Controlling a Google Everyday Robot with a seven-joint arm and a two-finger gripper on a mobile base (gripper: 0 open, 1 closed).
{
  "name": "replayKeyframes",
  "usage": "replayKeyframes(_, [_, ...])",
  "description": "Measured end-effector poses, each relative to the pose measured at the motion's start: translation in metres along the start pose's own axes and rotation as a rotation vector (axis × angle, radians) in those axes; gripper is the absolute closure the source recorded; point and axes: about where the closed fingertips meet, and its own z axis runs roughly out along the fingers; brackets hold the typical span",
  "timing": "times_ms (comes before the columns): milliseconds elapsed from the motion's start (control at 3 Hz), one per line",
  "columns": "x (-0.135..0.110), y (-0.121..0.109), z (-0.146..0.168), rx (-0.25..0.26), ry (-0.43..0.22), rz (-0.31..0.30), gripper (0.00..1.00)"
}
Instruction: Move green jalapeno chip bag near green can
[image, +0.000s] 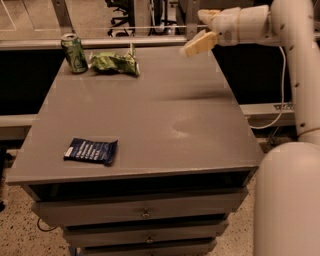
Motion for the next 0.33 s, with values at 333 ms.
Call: replayKeyframes(333, [0.0001,-0.0023,-0.0218,0.021,0.002,0.003,0.0])
